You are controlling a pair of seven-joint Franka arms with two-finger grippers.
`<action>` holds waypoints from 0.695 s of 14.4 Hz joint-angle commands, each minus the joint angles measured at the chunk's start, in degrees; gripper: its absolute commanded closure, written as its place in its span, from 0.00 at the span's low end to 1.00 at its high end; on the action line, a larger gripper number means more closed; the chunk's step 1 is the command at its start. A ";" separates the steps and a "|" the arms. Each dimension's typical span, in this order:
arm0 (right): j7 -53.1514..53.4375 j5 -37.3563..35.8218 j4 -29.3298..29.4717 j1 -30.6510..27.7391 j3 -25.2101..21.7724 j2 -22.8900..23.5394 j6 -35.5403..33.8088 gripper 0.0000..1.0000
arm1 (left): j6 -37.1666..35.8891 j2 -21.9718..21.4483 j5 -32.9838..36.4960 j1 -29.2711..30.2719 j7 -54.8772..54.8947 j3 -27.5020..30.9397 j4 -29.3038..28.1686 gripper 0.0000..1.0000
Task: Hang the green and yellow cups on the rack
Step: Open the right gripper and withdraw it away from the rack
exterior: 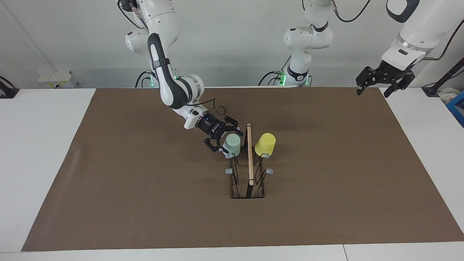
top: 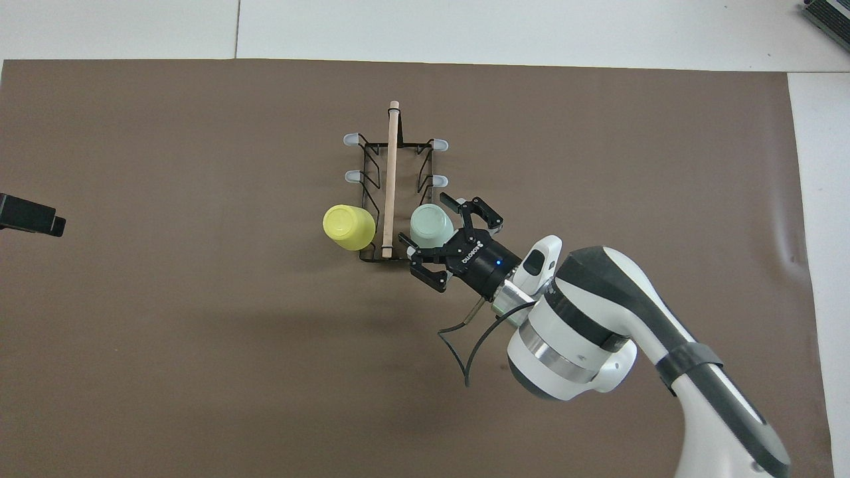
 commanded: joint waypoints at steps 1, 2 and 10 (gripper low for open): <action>2.83 -4.72 0.71 -0.61 0.12 -2.51 3.29 0.00 | -0.32 -1.39 -0.05 0.08 -0.75 -0.21 -1.46 0.00; 4.75 -8.57 1.59 -0.79 0.12 -3.04 5.21 0.00 | -0.32 -1.39 -0.05 0.08 -0.66 -0.21 -1.47 0.00; 12.76 -51.47 4.14 -10.00 -0.32 -4.54 2.26 0.00 | -0.32 -1.39 -0.05 0.08 -0.66 -0.21 -1.38 0.00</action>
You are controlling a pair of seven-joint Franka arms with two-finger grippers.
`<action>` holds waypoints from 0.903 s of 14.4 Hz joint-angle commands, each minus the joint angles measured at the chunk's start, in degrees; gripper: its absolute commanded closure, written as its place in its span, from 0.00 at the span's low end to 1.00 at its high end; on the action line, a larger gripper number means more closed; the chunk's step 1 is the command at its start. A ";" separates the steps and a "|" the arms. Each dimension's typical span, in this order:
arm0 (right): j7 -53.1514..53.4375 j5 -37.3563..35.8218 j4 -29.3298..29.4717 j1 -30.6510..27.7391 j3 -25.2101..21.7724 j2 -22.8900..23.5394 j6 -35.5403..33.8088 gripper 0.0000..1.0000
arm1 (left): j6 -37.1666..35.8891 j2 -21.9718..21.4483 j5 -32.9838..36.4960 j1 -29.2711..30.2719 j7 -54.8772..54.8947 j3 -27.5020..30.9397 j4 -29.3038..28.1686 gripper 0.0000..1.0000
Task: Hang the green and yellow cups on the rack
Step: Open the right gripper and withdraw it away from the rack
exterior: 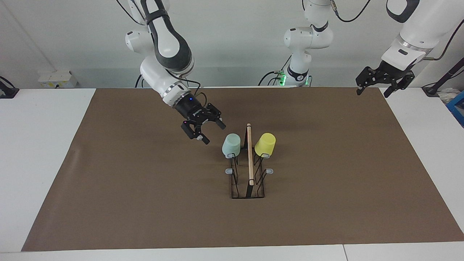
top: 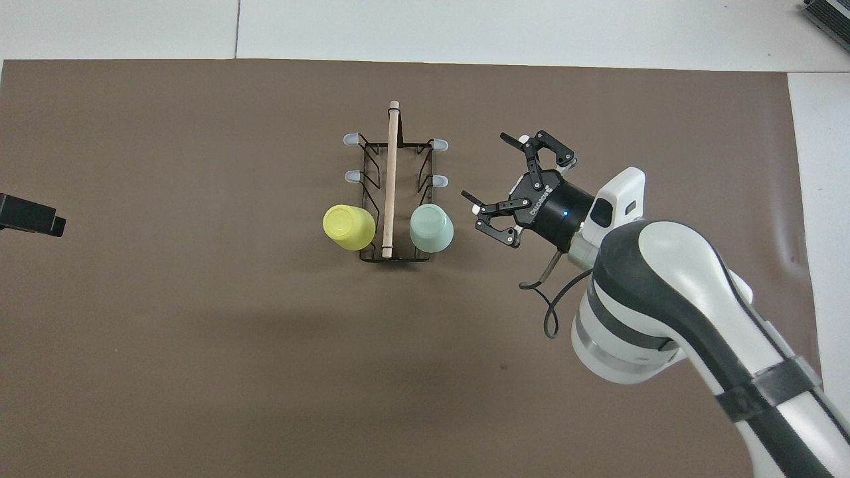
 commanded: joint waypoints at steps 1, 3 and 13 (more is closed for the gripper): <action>3.08 -9.71 -0.43 -3.24 0.18 -0.62 -5.00 0.00 | -0.32 -1.39 -0.05 0.08 -0.75 -0.21 -1.46 0.00; 7.99 -18.05 0.18 -6.75 -0.08 -0.62 -11.58 0.00 | -0.32 -1.39 -0.05 0.08 -0.75 -0.21 -1.38 0.00; 51.23 -68.06 8.79 -18.46 -0.35 -5.72 -44.91 0.00 | -0.32 -1.39 -0.05 0.08 -0.75 -0.21 -1.46 0.00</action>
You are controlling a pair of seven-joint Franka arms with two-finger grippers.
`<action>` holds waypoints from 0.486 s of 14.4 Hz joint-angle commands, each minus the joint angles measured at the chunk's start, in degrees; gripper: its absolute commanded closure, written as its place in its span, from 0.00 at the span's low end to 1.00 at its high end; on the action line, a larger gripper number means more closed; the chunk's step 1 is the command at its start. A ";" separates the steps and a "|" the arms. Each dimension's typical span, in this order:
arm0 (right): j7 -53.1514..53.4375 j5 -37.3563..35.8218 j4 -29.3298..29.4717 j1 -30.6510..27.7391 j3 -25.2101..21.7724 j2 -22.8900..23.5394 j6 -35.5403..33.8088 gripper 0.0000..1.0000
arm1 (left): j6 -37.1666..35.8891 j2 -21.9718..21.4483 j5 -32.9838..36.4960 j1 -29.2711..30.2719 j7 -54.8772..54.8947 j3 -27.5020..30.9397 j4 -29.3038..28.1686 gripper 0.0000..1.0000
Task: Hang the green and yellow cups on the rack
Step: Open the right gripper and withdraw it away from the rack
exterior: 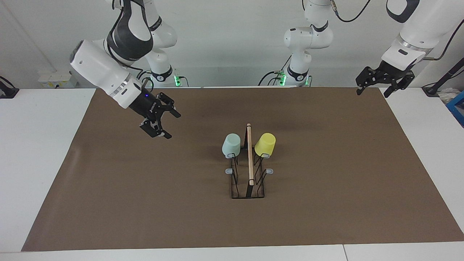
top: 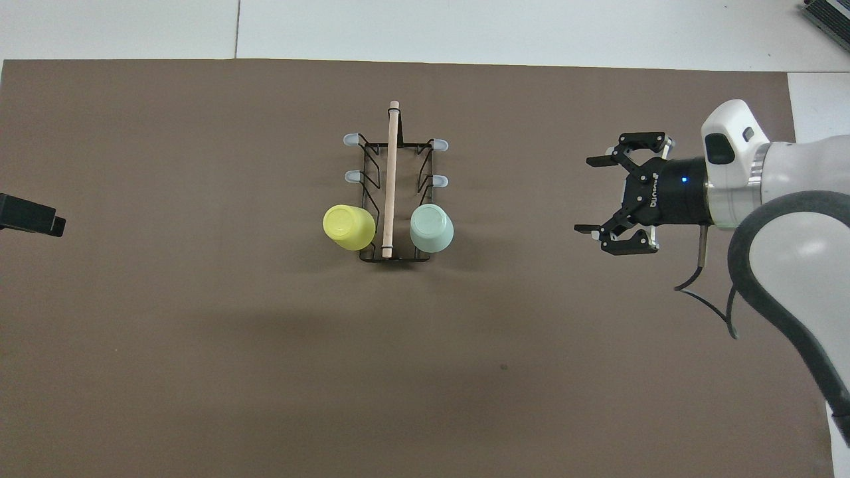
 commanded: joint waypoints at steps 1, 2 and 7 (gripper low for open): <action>10.17 -11.11 1.61 -1.24 0.02 -1.32 -4.16 0.00 | -0.32 -1.39 -0.05 0.08 -0.75 -0.21 -1.38 0.00; 14.91 -14.91 1.69 -2.29 -0.16 -1.58 -4.34 0.00 | -0.32 -1.39 -0.05 0.08 -0.75 -0.21 -1.37 0.00; 36.45 -21.97 3.89 -4.23 -0.16 -1.23 -10.74 0.00 | -0.32 -1.39 -0.05 0.08 -0.74 -0.21 -1.37 0.00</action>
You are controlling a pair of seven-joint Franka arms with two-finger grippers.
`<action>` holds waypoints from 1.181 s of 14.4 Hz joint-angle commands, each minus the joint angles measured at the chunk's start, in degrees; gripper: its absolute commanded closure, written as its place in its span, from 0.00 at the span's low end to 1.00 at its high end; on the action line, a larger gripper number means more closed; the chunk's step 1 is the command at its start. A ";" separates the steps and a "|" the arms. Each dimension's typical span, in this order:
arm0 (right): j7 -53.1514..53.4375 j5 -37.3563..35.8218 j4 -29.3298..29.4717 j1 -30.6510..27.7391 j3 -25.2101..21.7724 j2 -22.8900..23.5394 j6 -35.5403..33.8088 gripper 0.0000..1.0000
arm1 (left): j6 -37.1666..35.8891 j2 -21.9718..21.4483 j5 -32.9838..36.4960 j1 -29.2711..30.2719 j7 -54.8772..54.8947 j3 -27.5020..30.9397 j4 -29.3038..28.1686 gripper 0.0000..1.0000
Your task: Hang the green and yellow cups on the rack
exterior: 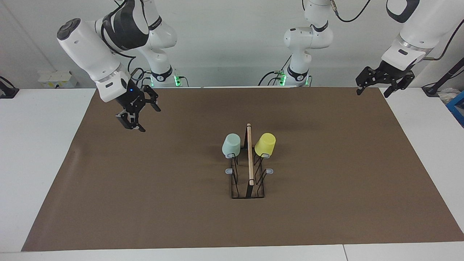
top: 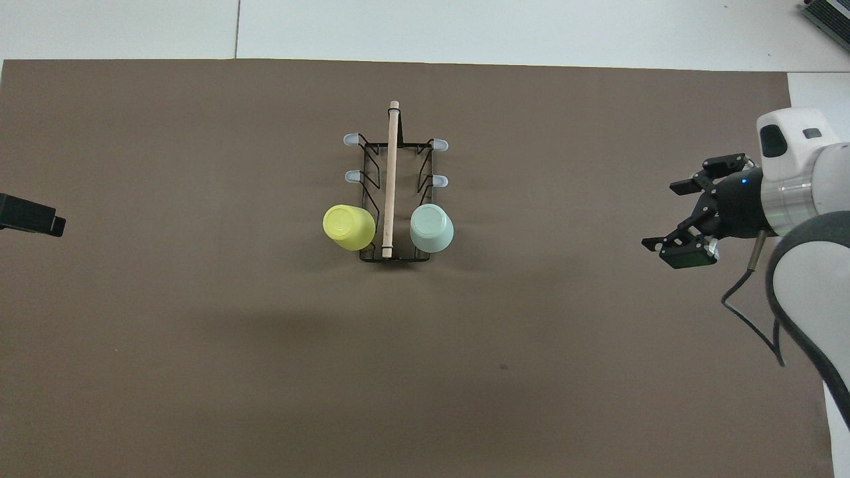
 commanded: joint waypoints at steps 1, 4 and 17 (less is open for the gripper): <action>12.05 -2.19 3.41 -0.54 0.54 0.61 -5.14 0.00 | -0.32 -1.39 -0.05 0.08 -0.74 -0.21 -1.37 0.00; 25.93 -4.46 5.79 0.69 1.24 0.96 -10.50 0.00 | -0.32 -1.39 -0.05 -0.01 -0.74 -0.21 -1.46 0.00; 49.31 -13.24 12.29 -1.07 0.01 3.15 -7.26 0.00 | -0.32 -1.39 -0.05 0.08 -0.74 -0.21 -1.46 0.00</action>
